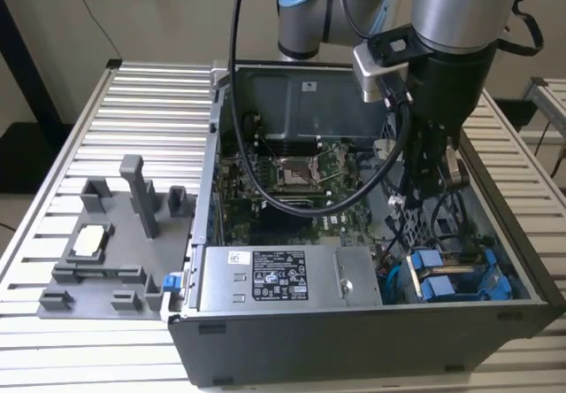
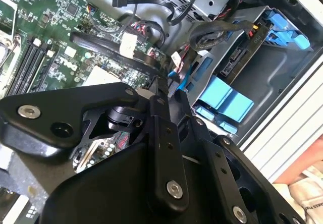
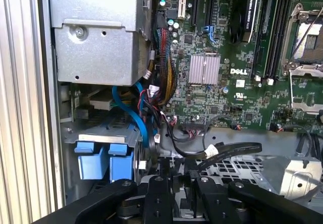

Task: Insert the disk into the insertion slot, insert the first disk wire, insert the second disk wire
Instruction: 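Insert the second disk wire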

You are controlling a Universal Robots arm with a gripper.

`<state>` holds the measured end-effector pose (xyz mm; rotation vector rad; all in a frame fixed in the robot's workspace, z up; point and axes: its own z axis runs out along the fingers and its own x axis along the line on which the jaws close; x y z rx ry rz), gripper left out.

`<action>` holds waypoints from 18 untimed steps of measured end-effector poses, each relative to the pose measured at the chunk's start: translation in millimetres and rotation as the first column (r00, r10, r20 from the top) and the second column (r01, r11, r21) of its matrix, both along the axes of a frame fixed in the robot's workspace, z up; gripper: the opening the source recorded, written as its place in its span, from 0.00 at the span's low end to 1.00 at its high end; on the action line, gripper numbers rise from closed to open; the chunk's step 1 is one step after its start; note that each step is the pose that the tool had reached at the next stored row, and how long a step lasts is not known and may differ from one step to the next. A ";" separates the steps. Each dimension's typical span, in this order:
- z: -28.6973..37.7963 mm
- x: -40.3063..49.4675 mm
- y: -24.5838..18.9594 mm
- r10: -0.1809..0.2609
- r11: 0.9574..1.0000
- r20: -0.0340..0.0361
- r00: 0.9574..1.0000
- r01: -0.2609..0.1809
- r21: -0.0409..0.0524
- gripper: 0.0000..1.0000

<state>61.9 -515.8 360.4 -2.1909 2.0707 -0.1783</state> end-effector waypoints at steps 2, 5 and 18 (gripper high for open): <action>0.0 0.0 0.0 0.000 1.000 0.000 1.000 0.000 0.000 0.26; 0.0 0.0 0.0 0.000 1.000 0.000 1.000 0.000 0.000 0.26; -0.1 -0.1 -3.2 0.000 1.000 0.000 1.000 0.000 0.000 0.16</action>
